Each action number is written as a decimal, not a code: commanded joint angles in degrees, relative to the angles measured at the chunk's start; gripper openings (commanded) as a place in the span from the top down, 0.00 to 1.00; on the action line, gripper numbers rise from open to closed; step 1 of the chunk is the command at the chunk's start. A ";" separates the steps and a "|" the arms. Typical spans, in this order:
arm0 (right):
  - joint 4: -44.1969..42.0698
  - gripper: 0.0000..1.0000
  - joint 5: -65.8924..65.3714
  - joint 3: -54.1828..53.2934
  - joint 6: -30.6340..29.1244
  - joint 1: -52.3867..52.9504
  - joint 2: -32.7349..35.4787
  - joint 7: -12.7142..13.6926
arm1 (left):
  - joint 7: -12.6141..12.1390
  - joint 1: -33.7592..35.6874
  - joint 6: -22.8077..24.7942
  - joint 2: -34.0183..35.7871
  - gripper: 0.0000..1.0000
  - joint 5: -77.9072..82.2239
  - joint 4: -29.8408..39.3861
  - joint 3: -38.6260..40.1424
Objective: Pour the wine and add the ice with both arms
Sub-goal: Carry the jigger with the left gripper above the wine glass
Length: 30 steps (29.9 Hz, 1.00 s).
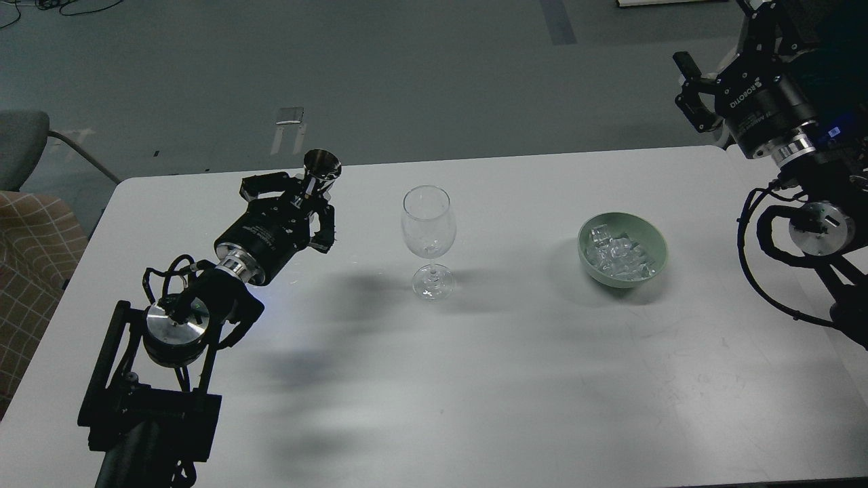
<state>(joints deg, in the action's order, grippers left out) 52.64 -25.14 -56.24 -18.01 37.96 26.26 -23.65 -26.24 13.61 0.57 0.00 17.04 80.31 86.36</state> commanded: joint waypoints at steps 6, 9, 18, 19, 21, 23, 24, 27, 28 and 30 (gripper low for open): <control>0.18 0.00 0.00 -0.01 0.00 -0.17 0.46 0.00 | -0.66 0.28 -0.84 0.00 1.00 0.98 0.99 -5.14; 0.18 0.00 0.00 -0.09 0.00 -0.52 0.46 0.00 | -0.75 1.07 -1.01 0.00 1.00 2.20 0.99 -6.02; 0.62 0.00 0.00 -0.10 0.00 -1.23 0.46 0.00 | -0.83 2.65 -2.94 0.00 1.00 3.09 0.99 -8.83; 0.62 0.00 0.00 -0.10 0.00 -1.23 0.46 0.00 | -0.83 2.65 -3.03 0.00 1.00 3.17 0.99 -8.92; 0.62 0.00 0.00 -0.10 0.00 -1.31 0.46 0.00 | -0.83 2.91 -3.39 0.00 1.00 3.35 0.99 -9.10; 0.71 0.00 0.00 -0.18 0.00 -1.40 0.46 0.00 | -1.01 3.79 -3.65 0.00 1.00 4.75 0.99 -9.80; 0.71 0.00 0.00 -0.18 0.00 -1.40 0.46 0.00 | -1.27 3.88 -3.74 0.00 1.00 5.02 0.99 -9.98; 0.71 0.00 0.00 -0.18 0.00 -1.40 0.46 0.00 | -1.76 4.76 -4.35 0.00 1.00 6.16 0.99 -10.07; 0.71 0.00 0.00 -0.18 0.00 -1.40 0.46 0.00 | -1.76 5.02 -4.35 0.00 1.00 6.34 0.99 -10.07; 0.71 0.00 0.00 -0.27 0.00 -1.49 0.46 0.00 | -1.76 5.55 -4.35 0.00 1.00 7.13 0.99 -10.16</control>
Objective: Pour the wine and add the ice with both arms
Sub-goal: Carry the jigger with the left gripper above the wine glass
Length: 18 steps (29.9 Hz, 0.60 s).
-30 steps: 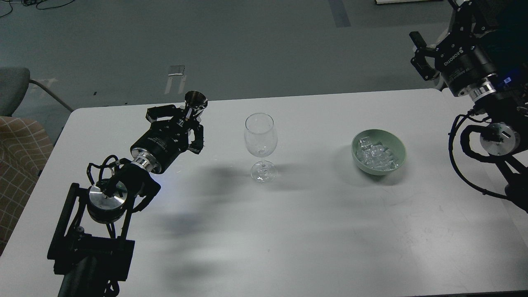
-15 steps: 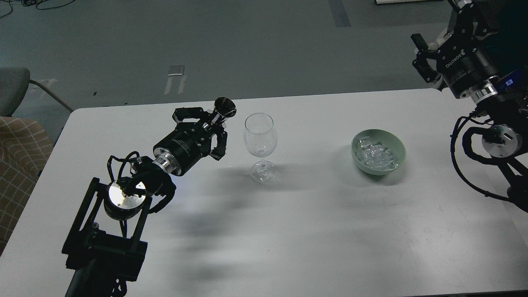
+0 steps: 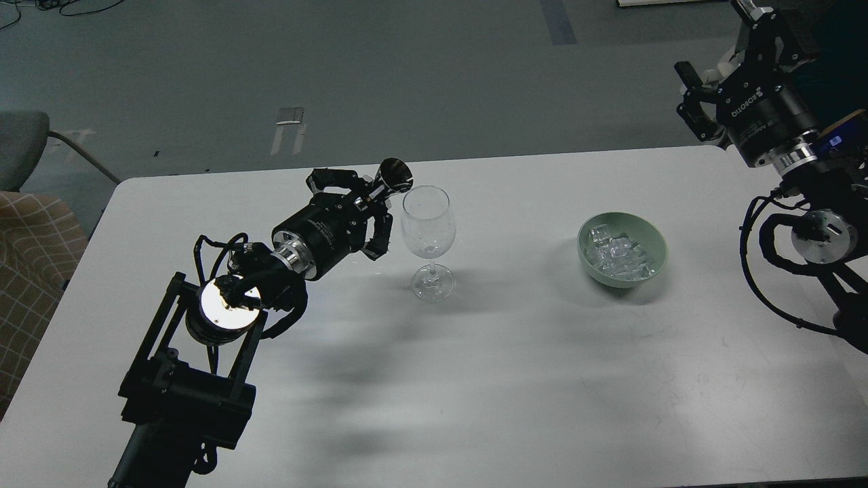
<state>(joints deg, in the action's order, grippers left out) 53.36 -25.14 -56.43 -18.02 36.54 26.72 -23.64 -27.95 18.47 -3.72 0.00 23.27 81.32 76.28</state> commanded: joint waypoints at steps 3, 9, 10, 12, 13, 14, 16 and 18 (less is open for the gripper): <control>-0.01 0.00 0.00 -0.09 0.00 -0.07 -0.09 0.00 | -0.05 1.39 -0.06 0.00 1.00 1.77 -0.02 -0.08; 0.52 0.00 0.00 0.00 0.00 -0.07 0.00 0.00 | -0.05 1.74 -0.06 0.00 1.00 3.27 -0.02 -0.08; 0.52 0.00 0.00 0.00 0.00 -0.07 0.00 0.00 | -0.05 1.74 -0.06 0.00 1.00 3.53 -0.02 -0.08; 0.52 0.00 0.00 0.00 0.00 -0.07 0.00 0.00 | -0.05 1.92 0.02 0.00 1.00 4.41 -0.02 -0.08; 0.52 0.00 0.00 0.00 0.00 -0.07 0.00 0.00 | -0.05 2.00 0.11 0.00 1.00 5.02 -0.02 -0.08; 0.52 0.00 0.00 0.00 0.00 -0.07 -0.09 0.00 | -0.05 2.09 0.11 0.00 1.00 5.37 -0.02 -0.08; 0.61 0.00 0.00 0.00 0.00 -0.15 0.00 0.00 | -0.05 2.27 0.11 0.00 1.00 5.82 -0.02 -0.43; 0.52 0.00 0.00 0.00 0.00 -0.15 0.00 0.00 | -0.05 2.44 0.20 0.00 1.00 6.60 -0.02 -0.87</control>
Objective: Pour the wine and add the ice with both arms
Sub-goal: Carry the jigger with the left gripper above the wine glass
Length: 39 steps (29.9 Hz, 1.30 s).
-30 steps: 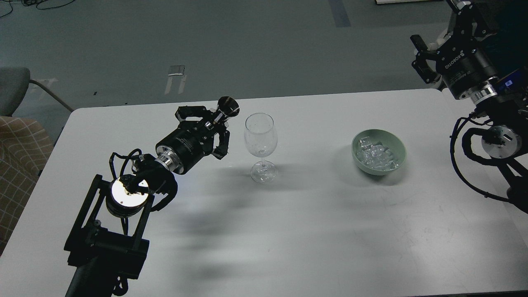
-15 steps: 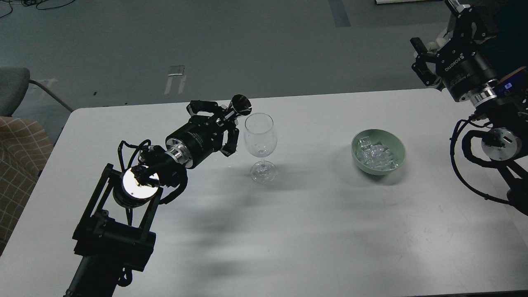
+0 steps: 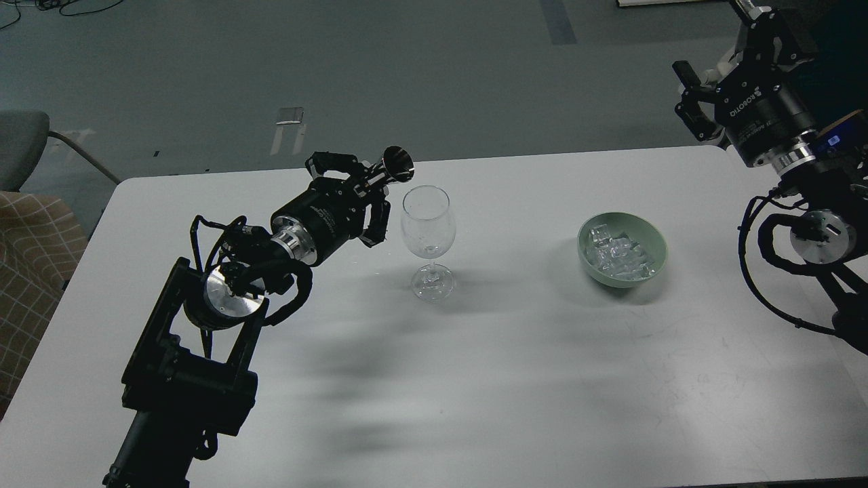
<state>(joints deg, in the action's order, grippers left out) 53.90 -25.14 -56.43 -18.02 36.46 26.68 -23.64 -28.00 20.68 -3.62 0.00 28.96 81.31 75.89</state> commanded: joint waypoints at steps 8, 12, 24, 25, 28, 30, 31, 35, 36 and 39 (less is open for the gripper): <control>-0.02 0.00 0.00 0.00 0.00 -0.07 0.04 0.00 | 0.00 1.02 0.19 0.00 1.00 1.98 0.08 -1.27; 0.07 0.00 0.00 0.00 0.00 -0.07 0.04 0.00 | 0.00 1.11 0.45 0.00 1.00 2.50 0.17 -1.27; 0.07 0.00 0.00 0.00 0.26 -0.07 0.04 0.00 | 0.00 1.29 1.68 0.00 1.00 3.65 1.13 -1.19; 0.07 0.00 0.00 0.00 0.26 -0.07 0.04 0.00 | 0.00 1.29 1.86 0.00 1.00 3.65 1.31 -1.19; 0.07 0.00 0.00 0.00 0.26 -0.07 0.04 0.00 | 0.00 1.55 3.18 0.00 1.00 5.93 1.48 -1.27; 0.07 0.00 0.00 0.00 0.35 -0.07 0.04 0.00 | 0.00 1.46 3.79 0.00 1.00 7.42 1.48 -1.19; 0.07 0.00 0.00 0.00 0.35 -0.07 0.04 0.00 | 0.00 1.46 3.97 0.00 1.00 7.60 1.48 -1.19; 0.07 0.00 0.00 0.00 0.26 -0.07 0.04 0.00 | 0.00 1.46 4.23 0.00 1.00 7.69 1.48 -1.19; 0.07 0.00 0.00 0.00 0.35 -0.07 0.04 0.00 | 0.00 1.46 4.23 0.00 1.00 7.69 1.48 -1.19; 0.15 0.00 0.00 0.09 0.35 -0.07 0.04 0.00 | 0.00 1.46 4.32 0.00 1.00 8.30 1.48 -1.19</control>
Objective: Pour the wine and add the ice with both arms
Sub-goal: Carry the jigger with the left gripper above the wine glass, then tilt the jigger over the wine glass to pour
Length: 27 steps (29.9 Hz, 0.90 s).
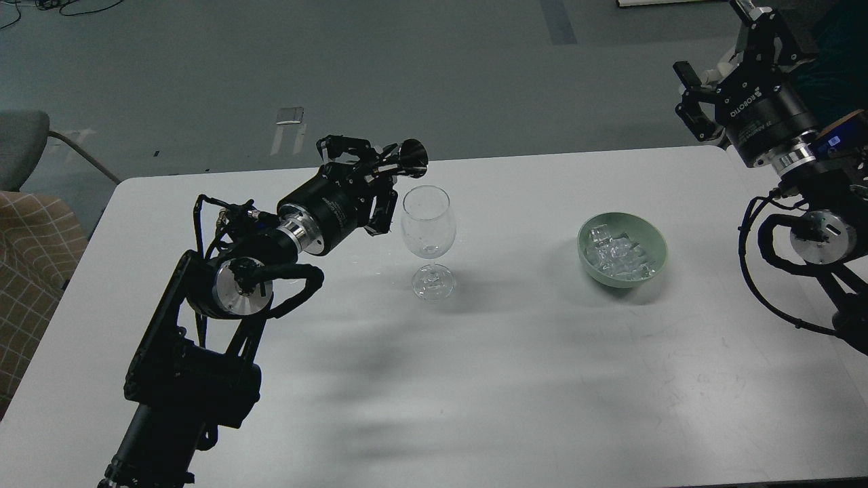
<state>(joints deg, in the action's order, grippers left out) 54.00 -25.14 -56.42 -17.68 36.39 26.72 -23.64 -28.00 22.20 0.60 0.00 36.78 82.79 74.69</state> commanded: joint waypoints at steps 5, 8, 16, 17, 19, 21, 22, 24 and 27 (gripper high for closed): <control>0.49 0.00 0.00 0.00 0.01 -0.53 0.00 0.00 | 0.00 0.04 0.10 0.09 1.00 2.51 -0.08 0.02; 0.67 0.00 0.00 0.00 0.10 -0.70 0.00 0.00 | 0.00 0.22 0.10 0.09 1.00 3.03 -0.08 0.02; 0.67 0.00 0.00 0.00 0.10 -0.70 0.00 0.00 | 0.49 0.48 0.10 0.52 1.00 5.40 -0.17 0.02; 0.67 0.00 0.00 -0.09 0.10 -0.70 0.00 0.00 | 0.49 0.48 0.10 0.70 1.00 5.75 -0.17 0.02; 0.67 0.00 0.00 0.00 0.10 -0.70 0.00 0.00 | 0.75 0.57 0.19 1.14 1.00 6.46 -0.17 -0.07; 0.67 0.00 0.00 0.00 0.01 -0.70 0.00 0.00 | 1.10 0.83 0.28 1.58 1.00 6.81 -0.17 -0.07; 0.67 0.00 0.00 -0.09 0.10 -0.70 0.00 -0.09 | 1.11 0.92 0.28 1.76 1.00 6.81 -0.17 0.02; 0.67 0.00 -0.09 -0.09 0.10 -0.70 0.00 0.00 | 1.28 0.92 0.28 2.28 1.00 6.90 -0.17 -0.07; 0.67 0.00 0.00 -0.09 0.10 -0.70 0.00 -0.09 | 1.54 0.92 0.28 2.72 1.00 6.99 -0.17 -0.07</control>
<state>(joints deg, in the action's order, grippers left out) 54.70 -25.14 -56.50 -17.59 35.67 26.72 -23.64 -26.76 23.08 0.88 2.29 43.70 82.61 74.64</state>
